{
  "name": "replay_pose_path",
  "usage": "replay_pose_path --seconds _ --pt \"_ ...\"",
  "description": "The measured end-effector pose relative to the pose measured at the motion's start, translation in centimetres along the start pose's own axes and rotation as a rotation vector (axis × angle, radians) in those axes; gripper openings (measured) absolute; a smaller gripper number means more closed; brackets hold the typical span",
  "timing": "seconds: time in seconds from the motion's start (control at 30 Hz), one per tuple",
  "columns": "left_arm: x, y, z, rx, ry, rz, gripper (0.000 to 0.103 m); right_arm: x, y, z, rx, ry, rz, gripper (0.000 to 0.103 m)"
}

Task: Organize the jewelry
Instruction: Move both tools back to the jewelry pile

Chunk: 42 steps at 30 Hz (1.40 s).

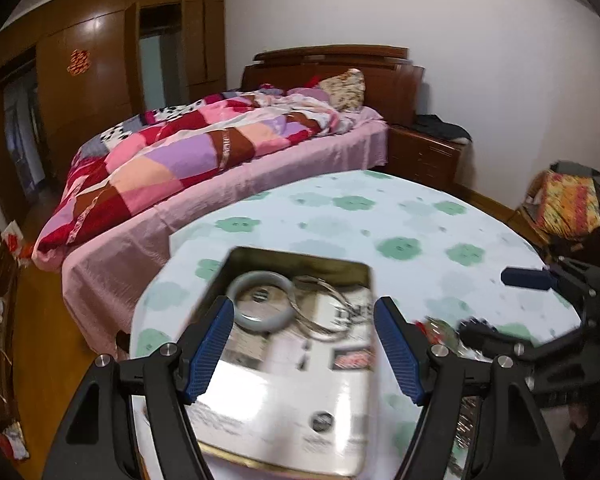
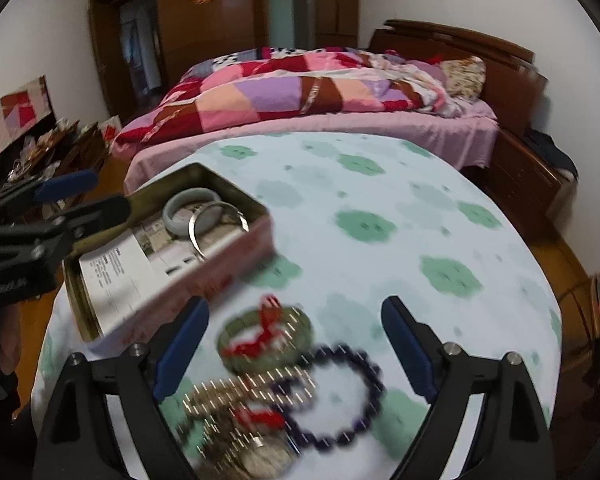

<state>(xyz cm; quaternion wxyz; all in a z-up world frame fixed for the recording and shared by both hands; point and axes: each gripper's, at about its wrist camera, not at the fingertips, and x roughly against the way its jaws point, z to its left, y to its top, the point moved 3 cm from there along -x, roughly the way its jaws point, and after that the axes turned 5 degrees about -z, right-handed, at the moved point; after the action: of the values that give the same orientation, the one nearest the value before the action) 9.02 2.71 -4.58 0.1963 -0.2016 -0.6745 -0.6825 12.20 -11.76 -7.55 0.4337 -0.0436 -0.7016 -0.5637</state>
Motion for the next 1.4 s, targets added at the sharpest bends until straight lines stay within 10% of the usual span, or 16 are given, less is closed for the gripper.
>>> replay_pose_path --seconds 0.57,0.9,1.4 --pt "0.7 -4.5 -7.3 -0.107 -0.128 0.058 0.072 2.3 -6.7 -5.8 -0.180 -0.072 0.001 0.090" --pt "-1.5 -6.3 -8.1 -0.072 -0.220 0.162 0.047 1.2 -7.1 -5.2 -0.155 -0.067 0.025 0.065" --pt "-2.8 -7.4 -10.4 -0.134 -0.290 0.233 0.021 1.1 -7.5 -5.3 -0.168 -0.061 0.038 0.065"
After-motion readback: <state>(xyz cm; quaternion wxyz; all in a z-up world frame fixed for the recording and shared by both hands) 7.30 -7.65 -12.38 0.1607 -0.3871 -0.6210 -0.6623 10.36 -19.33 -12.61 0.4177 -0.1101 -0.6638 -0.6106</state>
